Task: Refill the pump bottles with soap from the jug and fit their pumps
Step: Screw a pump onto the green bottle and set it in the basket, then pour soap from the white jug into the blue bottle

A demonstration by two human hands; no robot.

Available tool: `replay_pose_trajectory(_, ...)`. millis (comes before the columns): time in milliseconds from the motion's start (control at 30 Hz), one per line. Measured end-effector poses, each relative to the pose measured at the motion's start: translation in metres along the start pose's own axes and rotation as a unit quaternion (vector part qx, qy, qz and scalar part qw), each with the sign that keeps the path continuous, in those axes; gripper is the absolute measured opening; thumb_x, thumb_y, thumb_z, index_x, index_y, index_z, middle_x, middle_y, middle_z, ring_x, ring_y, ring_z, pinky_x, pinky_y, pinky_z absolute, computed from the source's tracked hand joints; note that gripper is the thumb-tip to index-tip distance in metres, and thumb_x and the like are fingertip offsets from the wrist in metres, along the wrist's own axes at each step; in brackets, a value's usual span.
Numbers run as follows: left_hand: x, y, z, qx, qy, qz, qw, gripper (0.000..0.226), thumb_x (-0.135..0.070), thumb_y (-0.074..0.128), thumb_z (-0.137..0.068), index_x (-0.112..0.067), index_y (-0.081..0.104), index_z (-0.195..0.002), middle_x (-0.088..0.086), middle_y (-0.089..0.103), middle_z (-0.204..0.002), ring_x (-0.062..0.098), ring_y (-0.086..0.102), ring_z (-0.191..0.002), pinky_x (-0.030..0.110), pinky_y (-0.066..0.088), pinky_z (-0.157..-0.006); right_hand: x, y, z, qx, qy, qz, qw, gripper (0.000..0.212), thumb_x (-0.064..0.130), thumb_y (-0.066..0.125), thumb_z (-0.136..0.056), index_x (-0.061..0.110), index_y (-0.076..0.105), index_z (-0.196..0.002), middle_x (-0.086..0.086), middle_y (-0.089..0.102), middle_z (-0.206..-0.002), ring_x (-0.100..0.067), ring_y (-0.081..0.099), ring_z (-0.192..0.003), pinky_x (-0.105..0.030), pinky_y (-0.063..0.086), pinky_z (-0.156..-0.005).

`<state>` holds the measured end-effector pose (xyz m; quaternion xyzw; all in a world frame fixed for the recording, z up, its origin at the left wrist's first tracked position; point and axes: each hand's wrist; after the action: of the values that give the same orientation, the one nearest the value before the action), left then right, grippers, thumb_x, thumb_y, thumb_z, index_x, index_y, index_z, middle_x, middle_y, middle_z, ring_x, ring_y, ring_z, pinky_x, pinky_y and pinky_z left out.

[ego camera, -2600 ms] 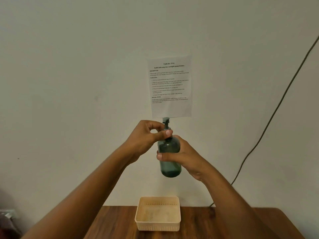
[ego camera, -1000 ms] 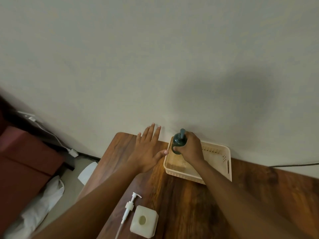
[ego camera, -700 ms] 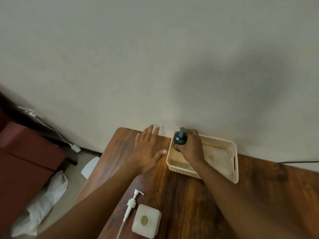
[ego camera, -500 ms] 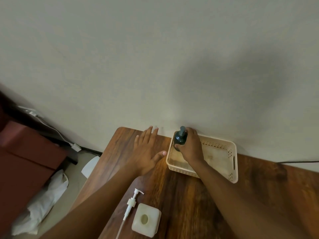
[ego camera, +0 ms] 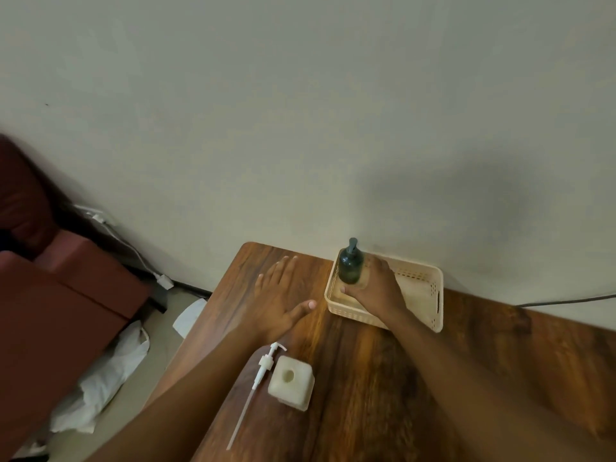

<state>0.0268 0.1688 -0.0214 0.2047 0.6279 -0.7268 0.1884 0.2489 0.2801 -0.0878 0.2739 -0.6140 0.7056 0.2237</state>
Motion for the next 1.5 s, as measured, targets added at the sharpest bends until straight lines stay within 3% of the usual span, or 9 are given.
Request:
replay_pose_trajectory(267, -0.015, -0.014, 0.082, 0.006, -0.027, 0.111, 0.993, 0.103, -0.050, 0.075, -0.089, -0.031, 0.009, -0.166, -0.011, 0.010, -0.170, 0.009, 0.013, -0.153, 0.032, 0.015, -0.117, 0.015, -0.018, 0.081, 0.065, -0.026, 0.006, 0.998, 0.117, 0.059, 0.084, -0.065, 0.022, 0.020, -0.156, -0.002, 0.032, -0.159, -0.024, 0.033, -0.144, -0.048, 0.037, -0.114)
replay_pose_trajectory(400, 0.004, 0.003, 0.111, 0.120, -0.080, 0.211, 0.967, 0.121, -0.060, 0.084, -0.070, -0.035, 0.010, -0.163, -0.017, 0.026, -0.160, 0.006, 0.028, -0.141, 0.021, 0.027, -0.112, 0.012, -0.019, 0.113, 0.086, -0.017, 0.047, 0.995, 0.121, 0.065, 0.078, -0.069, 0.024, 0.009, -0.159, -0.003, 0.018, -0.166, -0.025, 0.023, -0.150, -0.044, 0.031, -0.118)
replay_pose_trajectory(500, 0.025, 0.019, 0.118, 0.185, -0.099, 0.240, 0.948, 0.132, -0.049, 0.092, -0.061, -0.033, 0.009, -0.162, -0.030, 0.036, -0.143, 0.006, 0.039, -0.136, 0.002, 0.039, -0.098, 0.006, -0.020, 0.129, 0.082, -0.006, 0.052, 0.995, 0.122, 0.066, 0.078, -0.069, 0.026, 0.008, -0.159, -0.002, 0.016, -0.167, -0.024, 0.021, -0.151, -0.041, 0.030, -0.116)
replay_pose_trajectory(667, 0.043, 0.043, 0.121, 0.182, -0.094, 0.240, 0.949, 0.112, -0.017, 0.096, -0.064, -0.031, 0.030, -0.153, -0.004, 0.052, -0.145, 0.017, 0.052, -0.135, 0.040, 0.048, -0.113, -0.005, -0.023, 0.148, 0.090, 0.005, 0.046, 0.995, 0.123, 0.066, 0.080, -0.068, 0.026, 0.008, -0.159, -0.003, 0.015, -0.167, -0.025, 0.021, -0.151, -0.043, 0.029, -0.117)
replay_pose_trajectory(833, 0.042, 0.061, 0.117, 0.134, -0.104, 0.278, 0.946, 0.075, 0.000, 0.085, -0.072, -0.028, 0.048, -0.131, 0.004, 0.057, -0.135, 0.026, 0.054, -0.133, 0.050, 0.050, -0.110, -0.011, -0.024, 0.160, 0.096, 0.024, 0.039, 0.994, 0.123, 0.064, 0.081, -0.068, 0.030, 0.006, -0.159, -0.001, 0.012, -0.168, -0.024, 0.017, -0.152, -0.046, 0.030, -0.117)
replay_pose_trajectory(967, 0.040, 0.063, 0.114, 0.137, -0.110, 0.289, 0.941, 0.072, 0.004, 0.083, -0.076, -0.021, 0.050, -0.135, 0.008, 0.057, -0.139, 0.028, 0.054, -0.134, 0.057, 0.046, -0.113, -0.022, -0.034, 0.168, 0.088, 0.027, 0.025, 0.995, 0.124, 0.067, 0.080, -0.066, 0.031, 0.006, -0.159, 0.000, 0.013, -0.168, -0.024, 0.019, -0.152, -0.048, 0.032, -0.117)
replay_pose_trajectory(1200, 0.002, 0.071, 0.109, 0.146, -0.056, 0.308, 0.938, 0.094, -0.036, 0.092, -0.054, -0.017, 0.051, -0.137, 0.008, 0.060, -0.135, 0.027, 0.058, -0.129, 0.054, 0.053, -0.105, -0.062, -0.089, 0.193, 0.042, 0.060, -0.018, 0.997, 0.121, 0.072, 0.077, -0.065, 0.035, 0.008, -0.157, 0.003, 0.015, -0.167, -0.025, 0.025, -0.149, -0.044, 0.035, -0.111)
replay_pose_trajectory(1400, -0.047, 0.080, 0.106, 0.161, -0.015, 0.315, 0.935, 0.087, -0.042, 0.091, -0.061, -0.027, 0.050, -0.136, 0.001, 0.062, -0.137, 0.024, 0.059, -0.131, 0.048, 0.056, -0.103, -0.107, -0.132, 0.236, -0.004, 0.121, -0.012, 0.993, 0.117, 0.077, 0.073, -0.065, 0.040, 0.010, -0.156, 0.002, 0.017, -0.167, -0.027, 0.027, -0.149, -0.043, 0.035, -0.109)
replay_pose_trajectory(1500, -0.070, 0.083, 0.105, 0.170, 0.000, 0.309, 0.936, 0.081, -0.044, 0.090, -0.061, -0.034, 0.051, -0.131, -0.004, 0.063, -0.132, 0.020, 0.062, -0.126, 0.033, 0.061, -0.091, -0.126, -0.138, 0.261, -0.006, 0.150, -0.035, 0.988, 0.120, 0.082, 0.072, -0.060, 0.044, 0.010, -0.155, 0.003, 0.017, -0.167, -0.029, 0.027, -0.149, -0.053, 0.035, -0.114)
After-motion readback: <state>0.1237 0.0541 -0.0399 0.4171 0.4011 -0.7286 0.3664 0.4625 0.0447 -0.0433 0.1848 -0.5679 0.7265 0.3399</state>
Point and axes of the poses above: each hand's wrist, its own z-axis away from the middle knuckle, its own y-axis out of the palm, x = y × z
